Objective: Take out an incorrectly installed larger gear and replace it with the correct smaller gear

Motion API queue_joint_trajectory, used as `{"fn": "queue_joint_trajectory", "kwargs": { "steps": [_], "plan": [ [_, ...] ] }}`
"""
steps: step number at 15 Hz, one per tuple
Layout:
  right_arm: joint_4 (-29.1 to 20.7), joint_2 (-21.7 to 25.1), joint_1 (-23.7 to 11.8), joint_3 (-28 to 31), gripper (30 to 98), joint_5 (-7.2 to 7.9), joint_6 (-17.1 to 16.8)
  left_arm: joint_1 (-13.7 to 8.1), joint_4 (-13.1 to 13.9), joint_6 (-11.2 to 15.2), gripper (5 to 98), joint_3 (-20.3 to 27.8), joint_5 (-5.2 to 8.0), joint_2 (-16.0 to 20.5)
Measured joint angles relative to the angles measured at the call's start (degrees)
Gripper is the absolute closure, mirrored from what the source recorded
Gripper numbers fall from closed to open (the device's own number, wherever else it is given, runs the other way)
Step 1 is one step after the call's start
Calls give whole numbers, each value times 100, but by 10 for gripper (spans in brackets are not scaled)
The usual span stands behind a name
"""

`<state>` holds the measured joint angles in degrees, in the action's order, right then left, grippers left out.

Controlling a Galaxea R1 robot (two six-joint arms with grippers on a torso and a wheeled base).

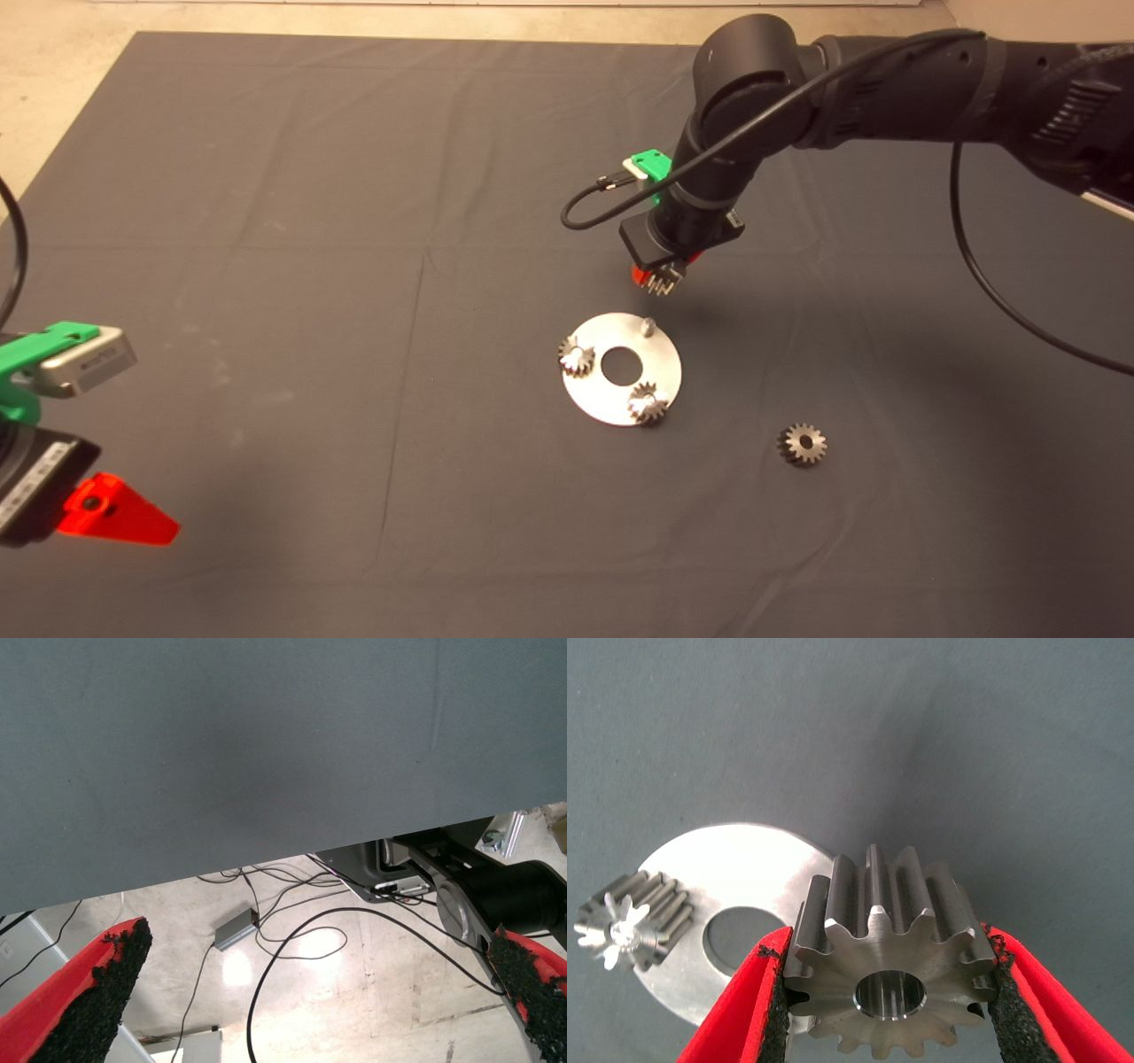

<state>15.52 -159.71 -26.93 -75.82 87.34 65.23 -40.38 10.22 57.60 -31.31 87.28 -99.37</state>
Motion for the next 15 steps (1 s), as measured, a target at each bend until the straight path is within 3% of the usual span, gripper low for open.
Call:
{"fn": "queue_joint_trajectory", "kwargs": {
  "steps": [3, 7, 10, 12, 15],
  "plan": [
    [-8, 500, 61, 151, 805, -35, -2, 0, 1, 0, 54, -13, 6, 0],
    [10, 1244, 380, 374, 804, 77, -24, 0, -2, 0, 54, -22, 1, -62],
    [16, 1407, 340, 563, 805, 70, -33, 0, 0, 2, 54, -22, 1, -83],
    [13, 1454, 343, 592, 804, -30, -46, 0, 0, 1, 54, -22, 1, -116],
    [16, 1964, 343, 697, 807, -10, -49, 0, 1, 3, 54, -22, 4, -116]
  ]
}}
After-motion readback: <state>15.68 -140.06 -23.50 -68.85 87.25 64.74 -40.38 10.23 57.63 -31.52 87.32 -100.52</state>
